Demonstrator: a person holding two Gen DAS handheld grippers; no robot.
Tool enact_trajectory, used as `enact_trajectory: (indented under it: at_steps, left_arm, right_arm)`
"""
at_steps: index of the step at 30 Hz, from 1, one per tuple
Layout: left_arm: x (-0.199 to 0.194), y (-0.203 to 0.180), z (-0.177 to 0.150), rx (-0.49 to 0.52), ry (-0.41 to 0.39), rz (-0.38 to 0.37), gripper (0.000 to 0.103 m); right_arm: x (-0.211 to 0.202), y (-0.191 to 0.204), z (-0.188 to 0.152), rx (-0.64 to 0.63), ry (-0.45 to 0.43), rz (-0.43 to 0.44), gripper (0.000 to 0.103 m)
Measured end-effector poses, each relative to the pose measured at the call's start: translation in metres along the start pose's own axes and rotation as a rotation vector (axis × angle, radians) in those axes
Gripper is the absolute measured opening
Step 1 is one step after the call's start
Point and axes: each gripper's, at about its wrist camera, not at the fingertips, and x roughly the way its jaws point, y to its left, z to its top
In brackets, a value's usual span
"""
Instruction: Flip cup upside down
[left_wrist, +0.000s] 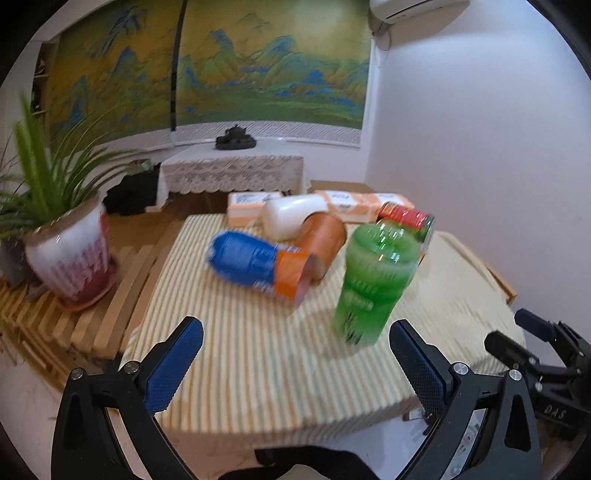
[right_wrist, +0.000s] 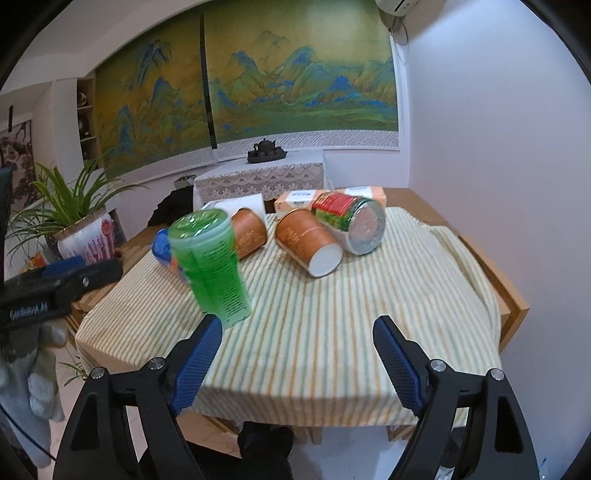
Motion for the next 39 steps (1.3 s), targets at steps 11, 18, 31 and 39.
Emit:
enact_trajectory:
  at_steps: [11,18,31,39]
  left_arm:
    - [-0.048,0.014,-0.029,-0.084,-0.122,0.104,0.102]
    - [-0.076,0.013,-0.031,-0.090,-0.219,0.150,0.102]
    - [-0.096,-0.002,-0.028,-0.053,-0.286,0.189,0.102]
    - [-0.092,-0.008,-0.027,-0.043,-0.272,0.189,0.102]
  right_arm:
    - [-0.021,0.018,-0.007,0.026,-0.093,-0.054,0.081]
    - [-0.048,0.020,-0.003,0.050,-0.208,-0.118,0.085]
    - [-0.067,0.034,-0.002,0.032,-0.317,-0.157,0.090]
    - [-0.069,0.031,-0.004,0.047,-0.324,-0.162,0.090]
